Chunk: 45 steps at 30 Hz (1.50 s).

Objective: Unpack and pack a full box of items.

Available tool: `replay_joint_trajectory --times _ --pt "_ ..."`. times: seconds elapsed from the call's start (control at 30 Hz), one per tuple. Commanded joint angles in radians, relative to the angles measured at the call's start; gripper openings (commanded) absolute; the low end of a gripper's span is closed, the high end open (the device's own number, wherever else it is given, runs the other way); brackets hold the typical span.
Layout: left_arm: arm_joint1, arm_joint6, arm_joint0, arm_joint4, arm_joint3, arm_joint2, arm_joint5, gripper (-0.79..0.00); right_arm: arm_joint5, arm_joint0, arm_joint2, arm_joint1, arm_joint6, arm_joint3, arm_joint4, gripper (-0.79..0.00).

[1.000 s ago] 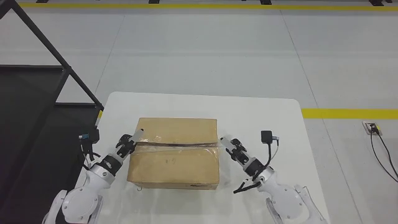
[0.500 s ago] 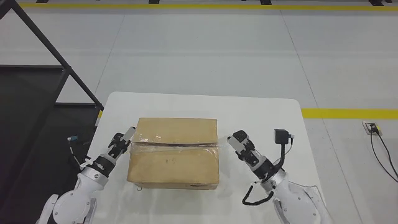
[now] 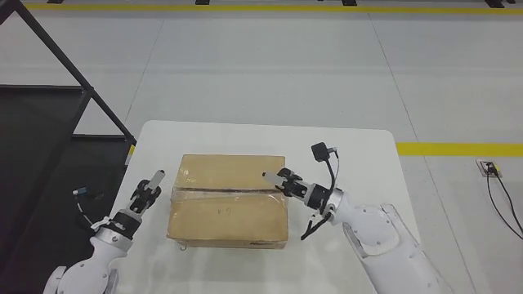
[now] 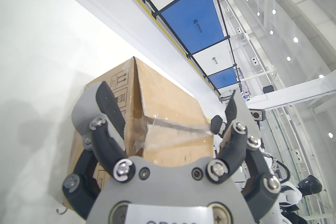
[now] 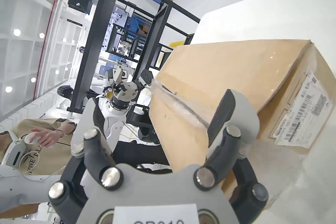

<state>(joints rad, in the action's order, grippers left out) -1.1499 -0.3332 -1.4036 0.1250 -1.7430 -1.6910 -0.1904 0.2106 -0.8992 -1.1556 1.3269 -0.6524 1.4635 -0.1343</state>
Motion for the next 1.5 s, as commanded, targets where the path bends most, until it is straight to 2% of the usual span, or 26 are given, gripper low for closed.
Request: replay_joint_trajectory --times 0.0,0.2,0.47,0.7,0.87,1.13,1.47 --pt "0.0 0.004 -0.005 -0.003 -0.001 -0.003 0.0 0.0 -0.01 0.019 0.01 0.002 -0.011 -0.018 0.009 0.0" --pt "0.0 0.014 -0.013 -0.008 -0.002 -0.006 0.002 0.0 -0.024 0.053 0.026 0.001 -0.094 -0.032 0.02 0.0" --pt "-0.002 0.026 -0.012 0.0 -0.014 0.009 0.008 0.0 -0.01 0.051 -0.007 -0.013 -0.234 -0.026 0.114 0.0" --pt "-0.003 0.034 -0.012 0.005 -0.018 0.016 0.009 0.0 -0.071 0.081 0.005 -0.013 -0.23 -0.062 0.117 0.0" --pt "-0.004 0.041 -0.012 0.007 -0.016 0.018 0.014 0.0 -0.097 0.114 0.022 -0.013 -0.289 -0.093 0.139 0.0" --pt "-0.005 0.052 -0.005 0.011 -0.008 0.028 0.02 0.0 -0.028 0.133 0.055 -0.013 -0.299 -0.107 0.112 0.0" --pt "-0.006 0.072 -0.013 -0.005 -0.003 0.013 0.016 0.0 -0.04 0.196 0.148 0.012 -0.251 -0.17 0.126 0.0"
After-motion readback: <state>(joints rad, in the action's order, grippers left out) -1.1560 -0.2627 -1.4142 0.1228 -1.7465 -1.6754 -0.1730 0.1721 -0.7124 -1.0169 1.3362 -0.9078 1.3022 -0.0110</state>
